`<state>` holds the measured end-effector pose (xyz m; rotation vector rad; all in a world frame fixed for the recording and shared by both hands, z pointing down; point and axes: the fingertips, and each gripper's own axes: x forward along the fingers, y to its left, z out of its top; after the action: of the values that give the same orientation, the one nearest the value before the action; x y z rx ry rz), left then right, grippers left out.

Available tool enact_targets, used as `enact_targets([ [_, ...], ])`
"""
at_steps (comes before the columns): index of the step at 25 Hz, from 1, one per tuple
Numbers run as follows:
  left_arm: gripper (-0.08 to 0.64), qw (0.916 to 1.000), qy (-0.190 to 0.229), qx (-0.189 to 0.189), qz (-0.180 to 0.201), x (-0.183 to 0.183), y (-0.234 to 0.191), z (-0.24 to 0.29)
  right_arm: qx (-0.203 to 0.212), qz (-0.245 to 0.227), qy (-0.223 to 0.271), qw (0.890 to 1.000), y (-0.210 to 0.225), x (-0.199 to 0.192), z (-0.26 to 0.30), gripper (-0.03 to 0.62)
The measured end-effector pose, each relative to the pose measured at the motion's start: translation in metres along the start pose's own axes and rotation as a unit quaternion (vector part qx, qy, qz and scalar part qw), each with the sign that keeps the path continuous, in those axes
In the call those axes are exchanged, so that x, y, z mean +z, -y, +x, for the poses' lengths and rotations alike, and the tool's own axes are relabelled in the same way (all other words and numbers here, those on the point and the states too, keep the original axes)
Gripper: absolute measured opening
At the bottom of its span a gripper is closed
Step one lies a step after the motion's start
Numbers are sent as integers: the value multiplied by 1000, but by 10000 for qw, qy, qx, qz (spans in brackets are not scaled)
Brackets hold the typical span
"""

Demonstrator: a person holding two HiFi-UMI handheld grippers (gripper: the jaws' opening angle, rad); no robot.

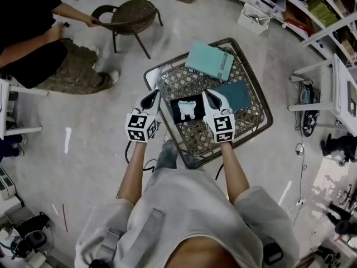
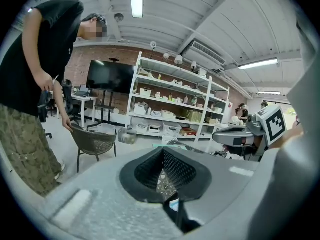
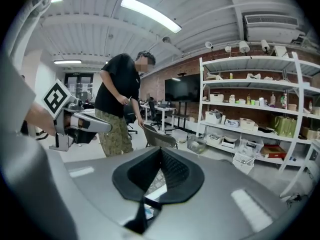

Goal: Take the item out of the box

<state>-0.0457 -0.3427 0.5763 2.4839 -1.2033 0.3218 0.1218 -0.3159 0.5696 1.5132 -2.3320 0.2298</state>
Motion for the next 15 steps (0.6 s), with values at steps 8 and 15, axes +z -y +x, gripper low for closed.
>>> enact_targets([
  [8,5,9993,-303,-129,-163,-36,-5,10,-18,162,-383,9991,-6,-38,10,2],
  [15,5,9977,-551,-117,-376,-70,-7,5,122,324,-741,9966,-24,-73,14,2],
])
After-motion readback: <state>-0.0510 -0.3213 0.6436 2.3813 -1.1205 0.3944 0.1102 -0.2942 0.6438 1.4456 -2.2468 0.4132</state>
